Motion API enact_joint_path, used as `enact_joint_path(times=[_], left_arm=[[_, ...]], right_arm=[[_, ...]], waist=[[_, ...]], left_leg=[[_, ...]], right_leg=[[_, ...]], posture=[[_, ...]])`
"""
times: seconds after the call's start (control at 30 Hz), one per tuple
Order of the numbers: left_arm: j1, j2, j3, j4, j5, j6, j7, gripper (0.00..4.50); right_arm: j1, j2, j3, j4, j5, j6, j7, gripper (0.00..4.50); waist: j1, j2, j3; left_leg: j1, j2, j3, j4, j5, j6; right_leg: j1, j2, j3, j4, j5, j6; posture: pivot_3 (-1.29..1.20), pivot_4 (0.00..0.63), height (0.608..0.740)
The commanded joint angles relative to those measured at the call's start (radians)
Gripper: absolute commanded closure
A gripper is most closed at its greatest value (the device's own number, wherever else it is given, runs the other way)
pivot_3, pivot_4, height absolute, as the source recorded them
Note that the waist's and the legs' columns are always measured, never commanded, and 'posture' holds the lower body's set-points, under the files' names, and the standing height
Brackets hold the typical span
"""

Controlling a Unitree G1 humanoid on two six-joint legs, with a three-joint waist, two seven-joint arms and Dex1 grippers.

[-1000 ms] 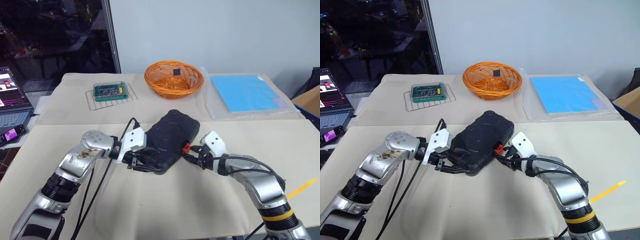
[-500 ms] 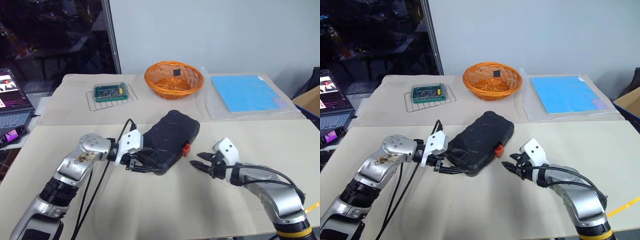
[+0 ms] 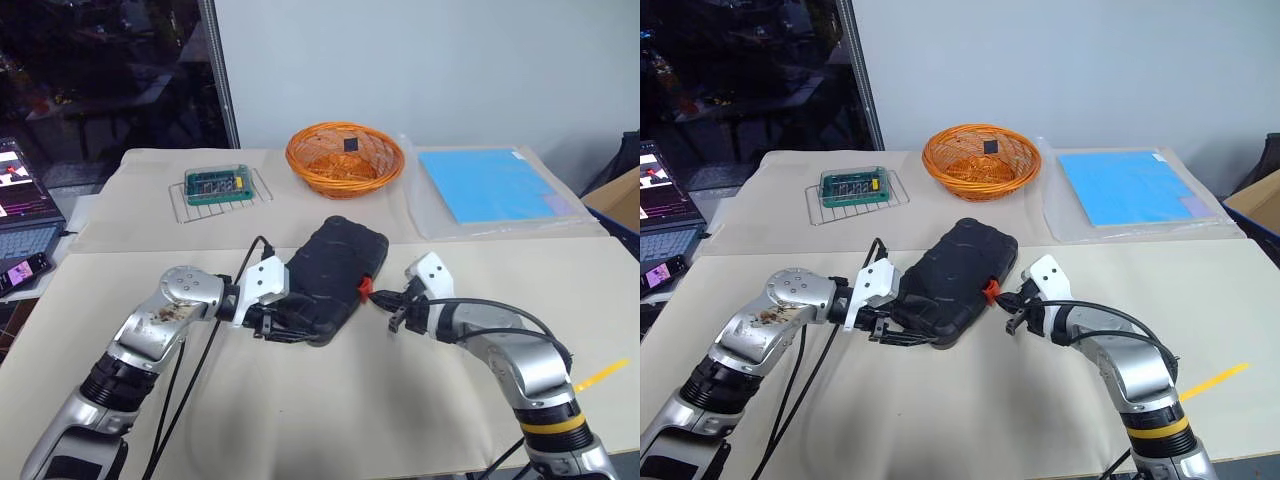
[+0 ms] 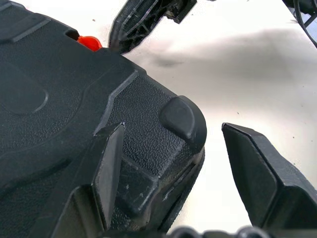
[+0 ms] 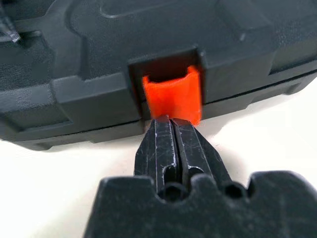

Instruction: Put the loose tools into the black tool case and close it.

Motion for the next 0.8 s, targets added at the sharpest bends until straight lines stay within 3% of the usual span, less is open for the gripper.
enact_joint_path(times=[0.03,0.4,0.6,0.8], left_arm=[[0.024,0.012,-0.037,0.012,0.021,0.056,0.000,1.17],[-0.010,0.011,-0.035,-0.052,0.002,0.151,0.016,1.17],[-0.035,0.000,-0.040,-0.113,-0.018,0.237,0.045,1.17],[-0.062,-0.004,-0.036,-0.127,-0.031,0.289,0.053,1.17]], right_arm=[[0.016,0.008,-0.089,-0.068,0.076,-0.012,0.008,4.43],[-0.062,0.068,-0.086,0.034,0.083,-0.061,-0.009,4.43],[-0.051,0.041,-0.001,0.125,0.005,-0.107,0.011,4.43],[-0.037,0.037,0.053,0.195,-0.052,-0.169,0.021,4.43]], waist=[[0.000,0.000,0.000],[0.001,0.000,0.000],[0.000,0.000,0.000],[0.000,0.000,0.000]], left_leg=[[0.000,0.000,0.000,0.000,0.000,0.000],[0.000,0.000,0.000,0.000,-0.001,0.000],[-0.001,-0.001,0.000,-0.001,-0.001,0.000],[0.002,-0.001,-0.001,-0.001,-0.001,0.000]], right_leg=[[0.000,0.000,0.000,0.000,0.000,0.000],[0.000,0.000,0.000,0.000,-0.001,0.002],[0.000,0.000,0.000,0.000,0.001,-0.003],[0.002,0.000,0.000,0.000,-0.003,0.003]], posture=[[0.00,0.150,0.740],[0.00,0.150,0.740],[0.00,0.150,0.740],[0.00,0.150,0.740]])
